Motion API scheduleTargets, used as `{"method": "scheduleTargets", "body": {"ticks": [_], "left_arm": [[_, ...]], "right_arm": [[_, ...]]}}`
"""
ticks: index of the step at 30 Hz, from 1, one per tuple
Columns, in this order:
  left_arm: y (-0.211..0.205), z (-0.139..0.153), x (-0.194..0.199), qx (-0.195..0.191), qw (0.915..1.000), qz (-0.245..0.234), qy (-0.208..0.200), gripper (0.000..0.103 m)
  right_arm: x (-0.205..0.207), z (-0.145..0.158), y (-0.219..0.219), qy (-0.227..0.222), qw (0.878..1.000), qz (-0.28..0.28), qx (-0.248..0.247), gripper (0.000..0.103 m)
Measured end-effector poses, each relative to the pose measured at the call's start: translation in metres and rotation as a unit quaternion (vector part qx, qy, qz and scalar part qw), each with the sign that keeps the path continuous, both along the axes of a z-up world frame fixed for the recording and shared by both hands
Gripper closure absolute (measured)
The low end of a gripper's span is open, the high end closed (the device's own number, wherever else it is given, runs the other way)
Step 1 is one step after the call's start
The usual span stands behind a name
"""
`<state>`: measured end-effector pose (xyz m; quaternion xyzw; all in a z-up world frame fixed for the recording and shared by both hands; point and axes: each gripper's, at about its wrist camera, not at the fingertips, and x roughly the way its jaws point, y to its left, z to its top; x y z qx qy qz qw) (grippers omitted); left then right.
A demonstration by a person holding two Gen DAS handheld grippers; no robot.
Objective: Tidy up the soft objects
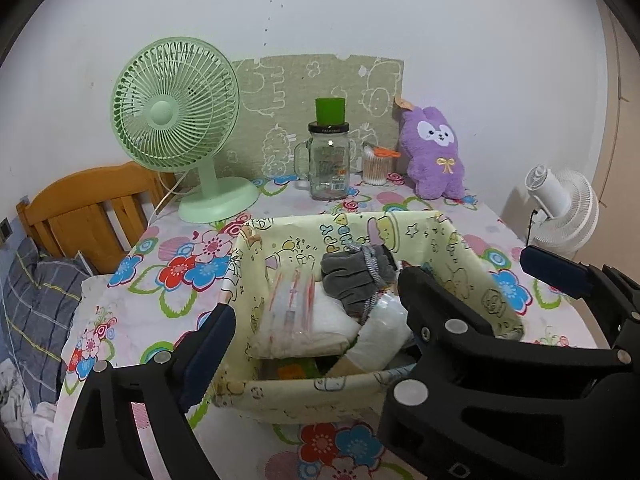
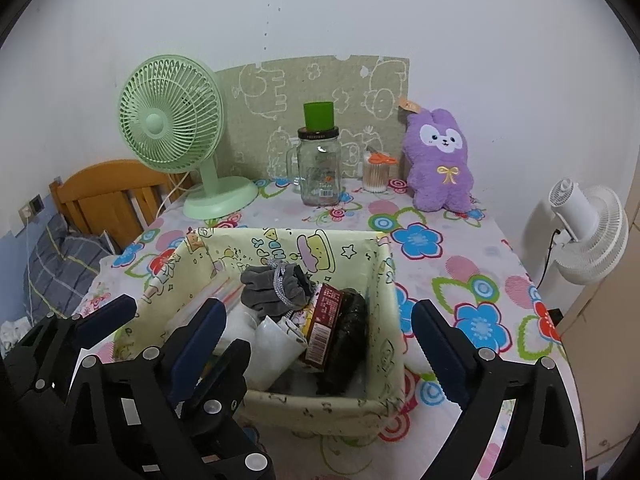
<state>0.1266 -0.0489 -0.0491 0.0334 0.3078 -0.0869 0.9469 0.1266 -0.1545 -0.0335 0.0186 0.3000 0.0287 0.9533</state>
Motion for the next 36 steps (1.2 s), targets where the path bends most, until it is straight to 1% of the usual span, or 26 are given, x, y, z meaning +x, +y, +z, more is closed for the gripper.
{"method": "scheduleTargets", "body": {"ticks": [7, 10, 14, 20, 22, 23, 25, 29, 33, 36], "left_arm": [[-0.001, 0.013, -0.019, 0.002, 0.9999, 0.002, -0.013, 0.011], [-0.001, 0.021, -0.03, 0.002, 0.9997, -0.002, -0.025, 0.007], [0.0, 0.029, -0.044, 0.001, 0.9992, -0.009, -0.039, 0.006], [-0.001, 0.04, -0.063, 0.002, 0.9984, -0.01, -0.056, 0.005], [0.0, 0.043, -0.069, 0.001, 0.9981, -0.008, -0.061, 0.004], [0.001, 0.045, -0.072, 0.0, 0.998, -0.008, -0.063, 0.0], [0.002, 0.048, -0.079, -0.006, 0.9977, -0.016, -0.065, 0.0], [0.003, 0.053, -0.092, -0.002, 0.9969, -0.01, -0.078, 0.0], [0.008, 0.057, -0.102, -0.012, 0.9964, -0.007, -0.083, 0.0], [0.014, 0.061, -0.114, -0.011, 0.9959, 0.0, -0.09, 0.0]], "right_arm": [[-0.023, 0.013, -0.004, -0.011, 1.0, -0.008, 0.003, 0.005], [-0.034, 0.019, -0.006, -0.019, 1.0, -0.012, 0.01, 0.004], [-0.051, 0.029, -0.008, -0.036, 0.999, -0.017, 0.007, 0.001], [-0.073, 0.04, -0.015, -0.052, 0.998, -0.033, 0.005, 0.001], [-0.081, 0.043, -0.019, -0.058, 0.997, -0.042, 0.006, 0.001], [-0.085, 0.045, -0.02, -0.06, 0.997, -0.045, 0.007, 0.0], [-0.094, 0.048, -0.023, -0.062, 0.997, -0.049, 0.007, 0.0], [-0.112, 0.055, -0.027, -0.076, 0.995, -0.062, -0.01, 0.0], [-0.127, 0.059, -0.033, -0.087, 0.994, -0.068, -0.007, 0.0], [-0.138, 0.061, -0.038, -0.094, 0.993, -0.071, -0.003, 0.0]]}}
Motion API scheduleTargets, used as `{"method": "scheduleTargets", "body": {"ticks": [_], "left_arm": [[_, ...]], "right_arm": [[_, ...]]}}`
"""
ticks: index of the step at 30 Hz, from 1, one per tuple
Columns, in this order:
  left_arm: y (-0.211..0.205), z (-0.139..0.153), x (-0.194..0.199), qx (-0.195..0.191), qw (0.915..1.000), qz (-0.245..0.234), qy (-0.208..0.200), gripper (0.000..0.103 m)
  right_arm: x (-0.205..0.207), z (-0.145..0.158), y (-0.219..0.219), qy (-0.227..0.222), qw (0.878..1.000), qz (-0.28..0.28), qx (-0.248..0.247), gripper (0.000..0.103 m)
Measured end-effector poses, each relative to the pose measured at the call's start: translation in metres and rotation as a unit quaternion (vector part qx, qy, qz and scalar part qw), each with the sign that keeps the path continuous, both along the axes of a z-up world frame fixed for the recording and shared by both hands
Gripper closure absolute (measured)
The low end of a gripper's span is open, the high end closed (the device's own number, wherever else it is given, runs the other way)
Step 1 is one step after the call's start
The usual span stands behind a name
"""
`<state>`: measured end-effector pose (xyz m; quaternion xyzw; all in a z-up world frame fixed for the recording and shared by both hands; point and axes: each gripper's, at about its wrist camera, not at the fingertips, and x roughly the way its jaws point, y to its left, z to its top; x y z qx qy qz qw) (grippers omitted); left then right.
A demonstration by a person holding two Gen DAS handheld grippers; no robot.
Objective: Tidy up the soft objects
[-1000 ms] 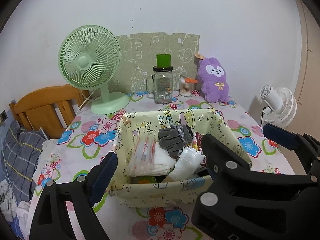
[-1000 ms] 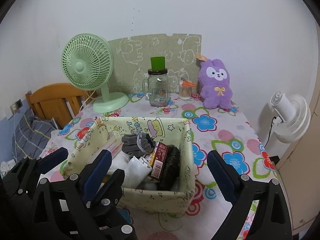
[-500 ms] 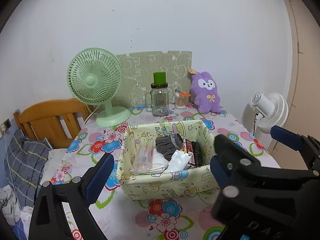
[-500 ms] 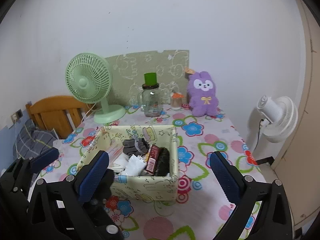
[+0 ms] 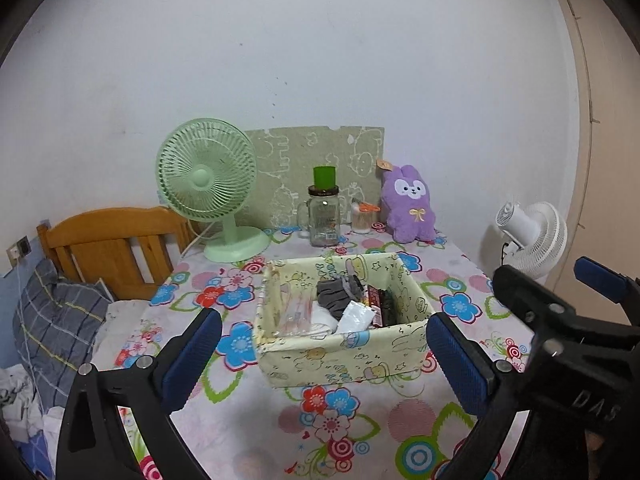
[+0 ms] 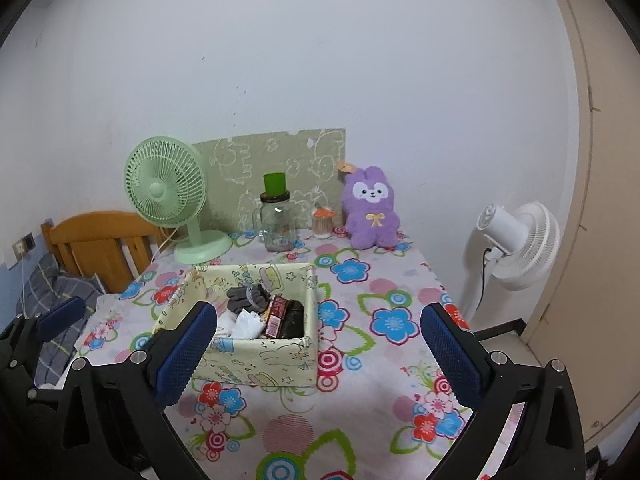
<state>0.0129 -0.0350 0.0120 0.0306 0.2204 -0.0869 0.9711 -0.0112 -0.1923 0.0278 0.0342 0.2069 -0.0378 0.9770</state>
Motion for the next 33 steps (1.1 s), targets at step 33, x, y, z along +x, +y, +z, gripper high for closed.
{"method": "scheduleTargets", "body": {"ticks": [33], "left_arm": [[0.027, 0.012, -0.043, -0.025, 0.9993, 0.021, -0.019, 0.0]], "right_arm": [[-0.054, 0.006, -0.007, -0.032, 0.999, -0.017, 0.007, 0.0]]}}
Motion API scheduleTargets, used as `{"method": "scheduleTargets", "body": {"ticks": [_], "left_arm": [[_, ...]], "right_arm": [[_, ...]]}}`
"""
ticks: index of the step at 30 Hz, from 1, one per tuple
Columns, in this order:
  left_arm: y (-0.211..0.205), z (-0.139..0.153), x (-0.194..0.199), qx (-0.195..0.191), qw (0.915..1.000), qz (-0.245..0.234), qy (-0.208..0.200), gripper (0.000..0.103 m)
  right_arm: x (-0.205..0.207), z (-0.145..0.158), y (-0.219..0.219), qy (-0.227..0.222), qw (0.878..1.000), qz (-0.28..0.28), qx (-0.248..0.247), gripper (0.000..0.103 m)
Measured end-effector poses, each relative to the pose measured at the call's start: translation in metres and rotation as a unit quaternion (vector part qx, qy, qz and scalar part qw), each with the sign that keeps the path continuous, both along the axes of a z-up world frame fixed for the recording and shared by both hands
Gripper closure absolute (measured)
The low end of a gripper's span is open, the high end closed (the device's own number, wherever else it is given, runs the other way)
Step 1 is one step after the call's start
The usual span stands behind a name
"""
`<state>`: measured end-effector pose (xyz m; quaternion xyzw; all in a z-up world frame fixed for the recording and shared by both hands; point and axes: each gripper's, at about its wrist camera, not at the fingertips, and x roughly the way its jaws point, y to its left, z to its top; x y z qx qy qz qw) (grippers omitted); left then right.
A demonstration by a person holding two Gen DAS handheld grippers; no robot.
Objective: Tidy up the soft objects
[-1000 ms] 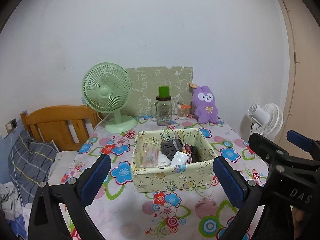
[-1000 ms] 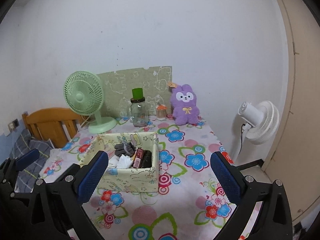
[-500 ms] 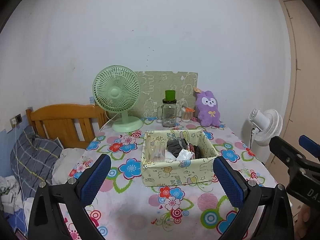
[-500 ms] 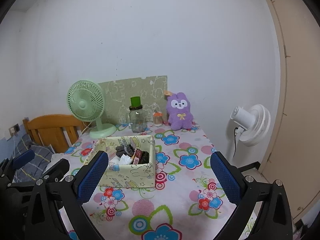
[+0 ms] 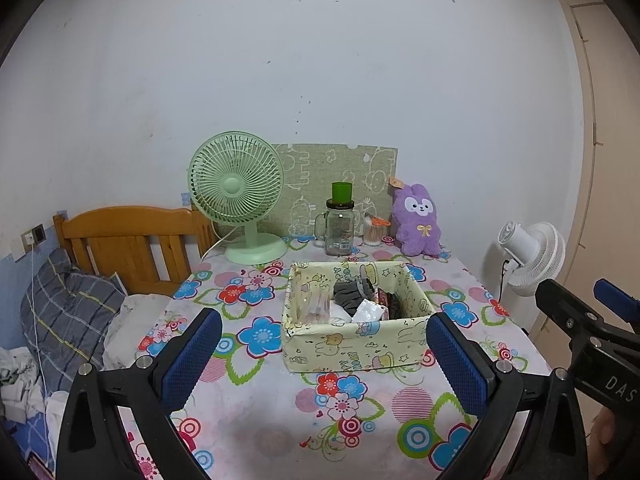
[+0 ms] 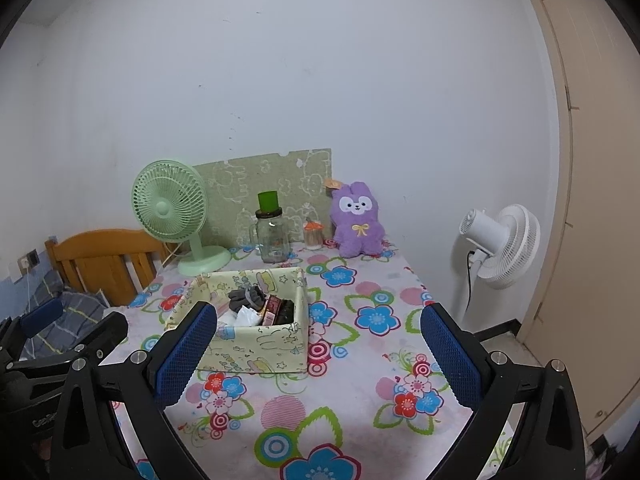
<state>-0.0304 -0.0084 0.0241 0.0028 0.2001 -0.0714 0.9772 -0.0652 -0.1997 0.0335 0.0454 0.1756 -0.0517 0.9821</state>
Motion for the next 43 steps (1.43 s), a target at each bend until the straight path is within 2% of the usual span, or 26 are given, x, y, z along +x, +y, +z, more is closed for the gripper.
{"method": "scheduleTargets", "body": {"ticks": [18, 43], "left_arm": [[0.001, -0.005, 0.01, -0.002, 1.0, -0.001, 0.007, 0.0], [0.0, -0.003, 0.005, 0.0, 1.0, 0.0, 0.001, 0.0]], "right_arm": [[0.009, -0.002, 0.004, 0.008, 1.0, -0.001, -0.004, 0.0], [0.007, -0.001, 0.004, 0.006, 1.0, -0.005, -0.008, 0.0]]}}
